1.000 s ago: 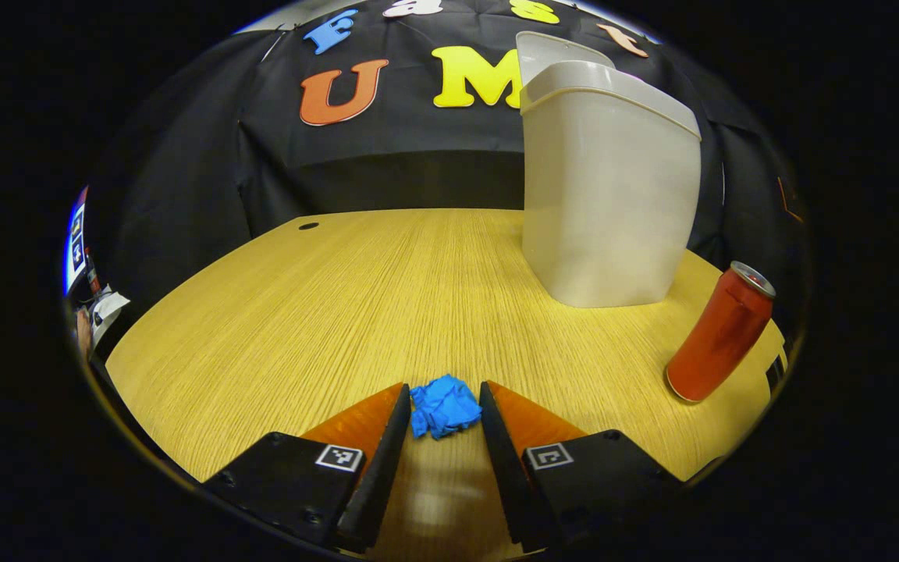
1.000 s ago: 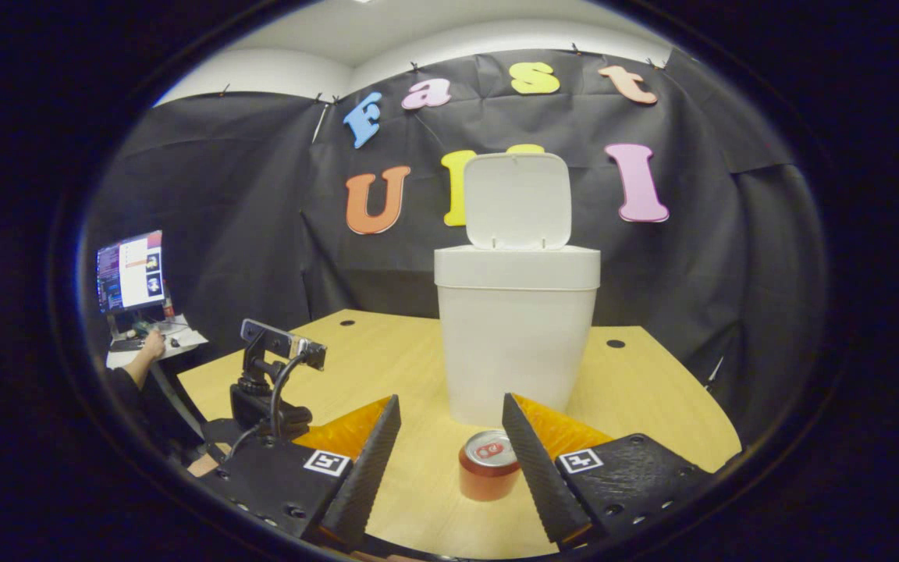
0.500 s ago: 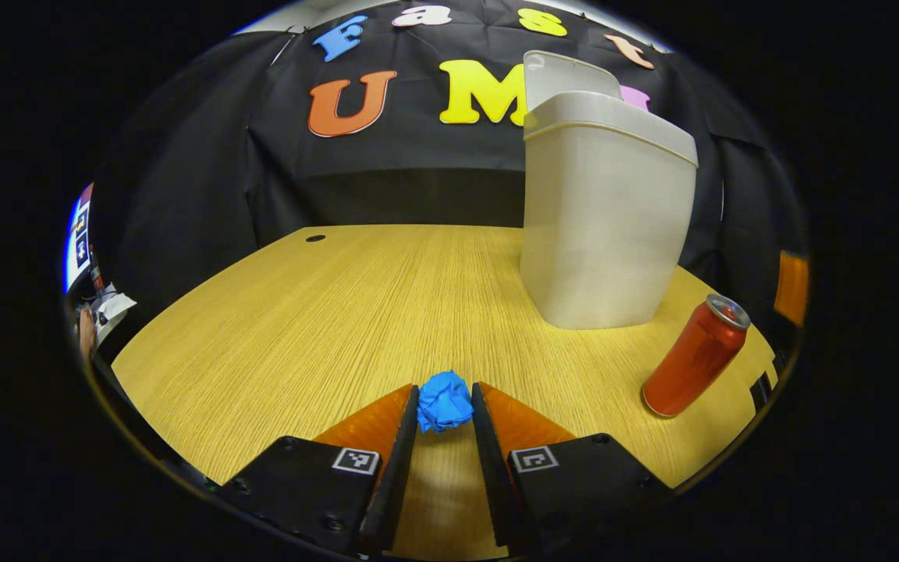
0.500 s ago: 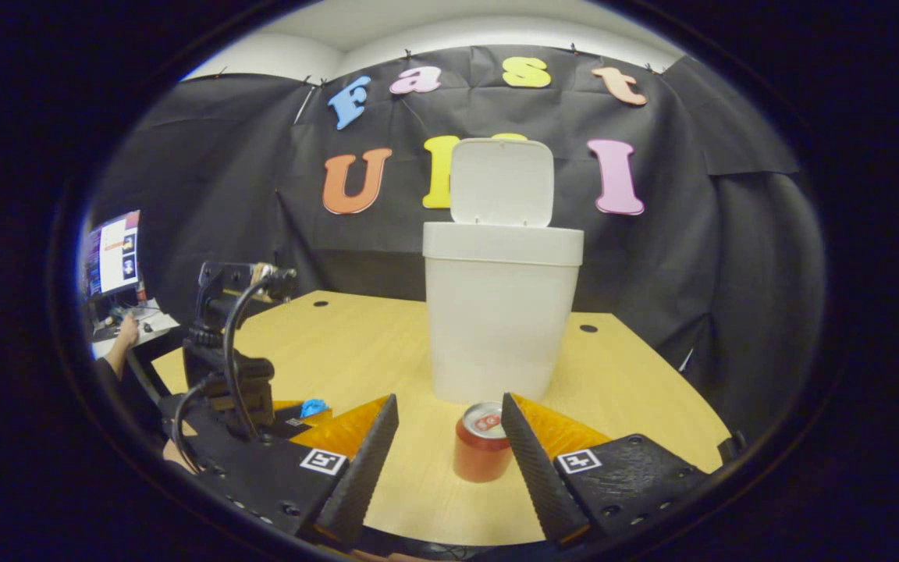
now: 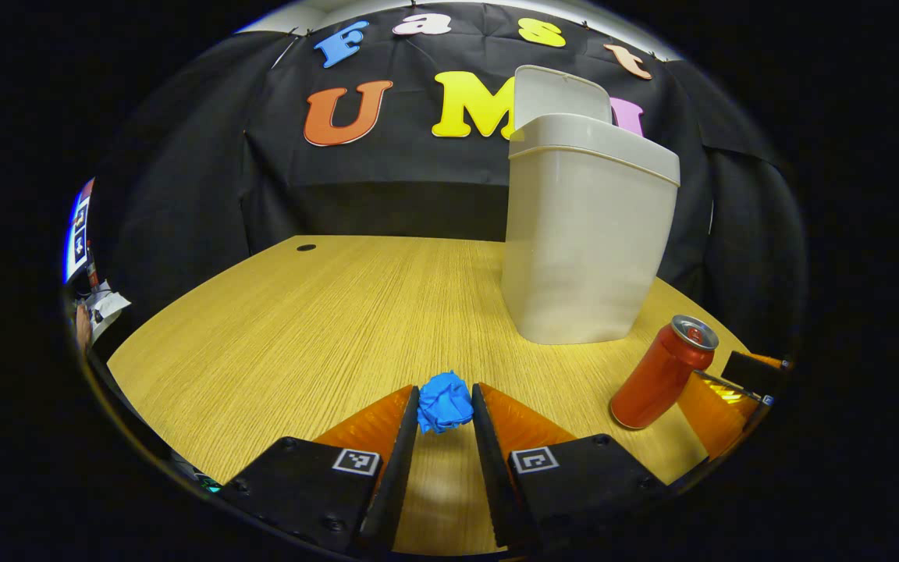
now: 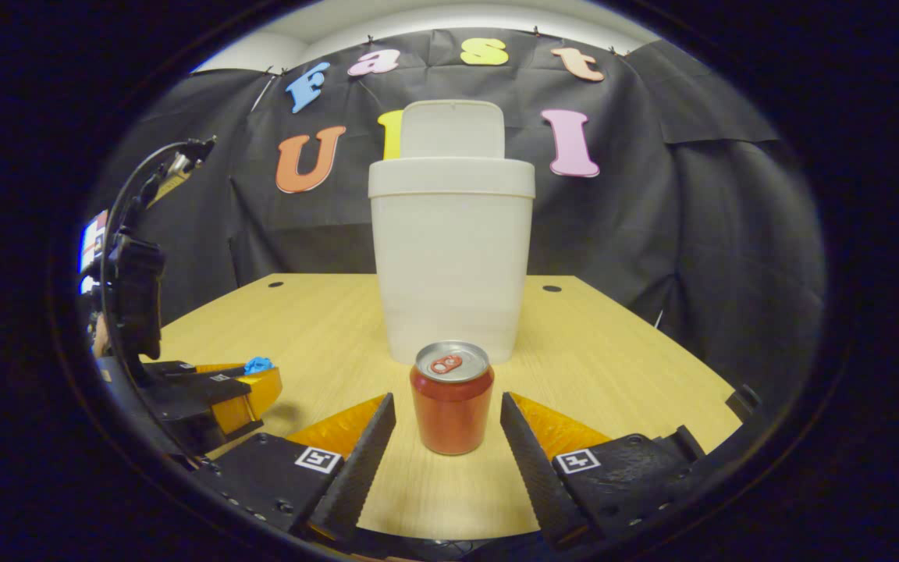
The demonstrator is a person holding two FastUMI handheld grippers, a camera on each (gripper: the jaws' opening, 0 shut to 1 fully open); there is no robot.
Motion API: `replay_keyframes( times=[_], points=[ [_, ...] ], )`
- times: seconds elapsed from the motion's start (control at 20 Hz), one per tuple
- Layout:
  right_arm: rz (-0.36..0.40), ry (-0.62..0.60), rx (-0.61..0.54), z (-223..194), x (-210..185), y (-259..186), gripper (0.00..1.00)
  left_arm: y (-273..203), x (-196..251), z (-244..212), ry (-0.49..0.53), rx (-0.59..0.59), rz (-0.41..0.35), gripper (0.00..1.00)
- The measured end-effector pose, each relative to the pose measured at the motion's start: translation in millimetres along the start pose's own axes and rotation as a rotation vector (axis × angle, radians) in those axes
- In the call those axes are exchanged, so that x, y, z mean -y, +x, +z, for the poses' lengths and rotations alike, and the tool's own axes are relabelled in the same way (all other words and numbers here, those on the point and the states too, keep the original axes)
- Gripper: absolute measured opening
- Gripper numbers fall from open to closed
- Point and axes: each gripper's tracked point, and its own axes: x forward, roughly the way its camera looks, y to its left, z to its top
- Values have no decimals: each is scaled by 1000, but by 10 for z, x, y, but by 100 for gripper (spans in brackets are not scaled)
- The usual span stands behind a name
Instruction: Press the lid of the desktop garbage bin to open it, pick up the crumpled paper on the desktop and throw it into the bin, then pick up the pop can on the desktop and drop it into the bin, and finally close the garbage bin lid.
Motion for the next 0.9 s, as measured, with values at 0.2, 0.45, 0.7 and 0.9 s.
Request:
replay_keyframes(
  times=[0.2,0.45,0.7,0.9],
  points=[
    [-6,-33,-30,-156,13,253,82,51,29,-49,12,-16,-6,47],
    [30,-70,-47,-206,38,521,80,91,59,-115,16,-25,-21,47],
    [21,-33,-64,-243,126,687,79,112,66,-164,5,-31,-21,47],
    [75,38,-143,-390,73,772,78,170,66,-195,15,-51,-32,47]
  ],
)
